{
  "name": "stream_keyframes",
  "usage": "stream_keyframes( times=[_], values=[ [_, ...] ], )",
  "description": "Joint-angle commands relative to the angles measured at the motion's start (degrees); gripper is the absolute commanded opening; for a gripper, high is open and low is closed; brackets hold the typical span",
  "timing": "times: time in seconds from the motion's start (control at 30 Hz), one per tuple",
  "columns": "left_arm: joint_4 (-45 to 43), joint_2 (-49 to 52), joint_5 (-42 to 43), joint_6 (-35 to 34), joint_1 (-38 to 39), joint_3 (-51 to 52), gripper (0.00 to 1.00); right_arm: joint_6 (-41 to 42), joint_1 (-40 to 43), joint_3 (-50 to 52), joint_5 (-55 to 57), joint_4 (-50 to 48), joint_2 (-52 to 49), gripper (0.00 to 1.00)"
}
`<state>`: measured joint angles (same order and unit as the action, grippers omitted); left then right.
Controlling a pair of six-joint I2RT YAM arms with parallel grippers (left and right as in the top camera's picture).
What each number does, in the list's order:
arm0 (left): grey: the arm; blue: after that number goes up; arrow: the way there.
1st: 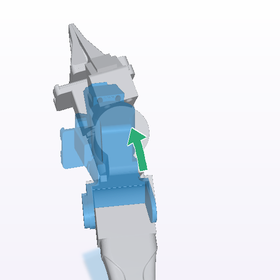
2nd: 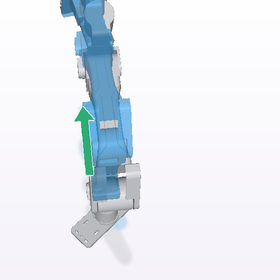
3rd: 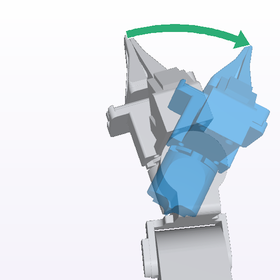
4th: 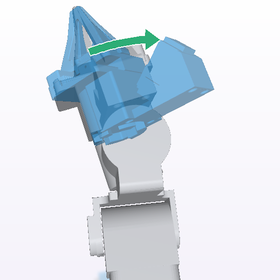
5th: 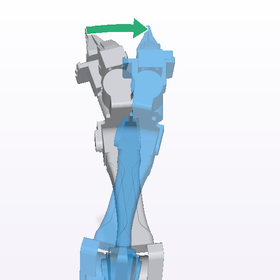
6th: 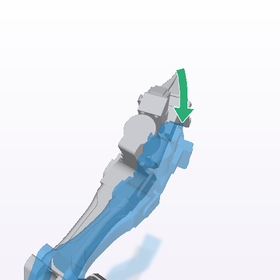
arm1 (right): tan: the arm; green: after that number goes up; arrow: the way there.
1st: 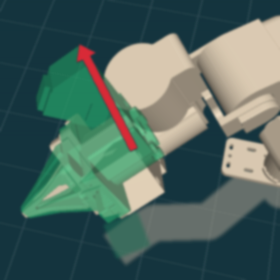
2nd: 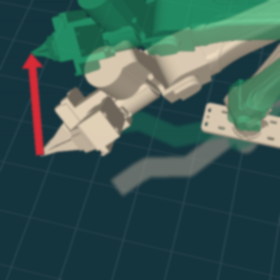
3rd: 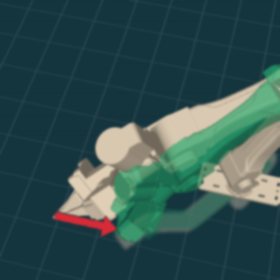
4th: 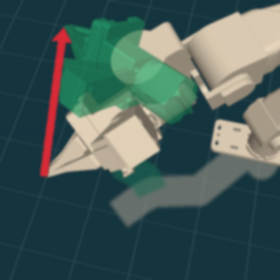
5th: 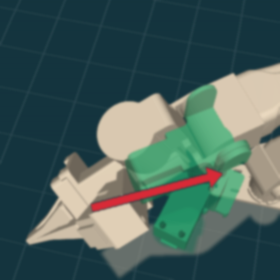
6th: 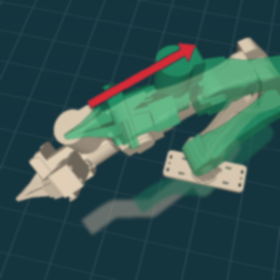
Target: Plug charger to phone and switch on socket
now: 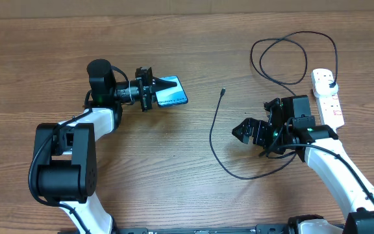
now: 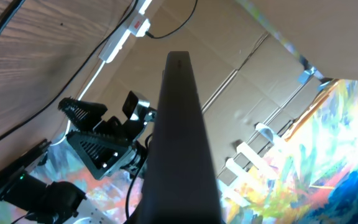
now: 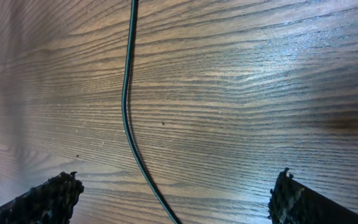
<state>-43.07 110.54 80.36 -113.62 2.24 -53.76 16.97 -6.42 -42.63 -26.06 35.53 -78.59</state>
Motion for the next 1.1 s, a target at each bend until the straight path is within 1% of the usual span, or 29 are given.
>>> stream_keyframes(
  times=[0.0, 0.33, 0.5, 0.6, 0.7, 0.8, 0.93, 1.07],
  values=[
    [-0.48, 0.39, 2.49, 2.10, -0.02, -1.68, 0.05, -2.25, 0.04, -0.24, 0.55, -0.22, 1.11, 1.00],
    [-0.46, 0.39, 2.19, 2.51, -0.02, -1.68, 0.05, -2.29, 0.04, -0.24, 0.52, -1.01, 1.11, 1.00],
    [-0.52, 0.42, 2.23, 2.54, -0.02, -1.68, 0.05, -2.29, 0.00, -0.24, 0.52, -3.15, 1.11, 0.94],
    [-0.96, 0.42, 2.54, 4.48, 0.02, -1.68, 0.04, -3.06, -0.72, -0.24, 0.50, -6.34, 1.11, 0.91],
    [-0.98, 0.42, 3.56, 5.57, -0.04, -1.70, 0.05, -4.00, -2.51, -0.24, 1.07, -10.43, 1.11, 0.90],
    [-1.16, 0.42, 3.41, 5.66, -0.22, -1.70, 0.05, -3.96, -5.14, -0.24, 5.44, -13.99, 1.11, 0.90],
    [-1.16, 0.42, 3.28, 6.16, -1.27, -1.70, 0.04, -3.93, -9.40, -0.85, 12.26, -17.35, 0.26, 0.93],
    [-1.14, 0.42, 3.28, 6.95, -2.29, -1.73, 0.04, -3.96, -12.70, -4.55, 17.77, -17.94, -4.26, 0.93]
  ],
)
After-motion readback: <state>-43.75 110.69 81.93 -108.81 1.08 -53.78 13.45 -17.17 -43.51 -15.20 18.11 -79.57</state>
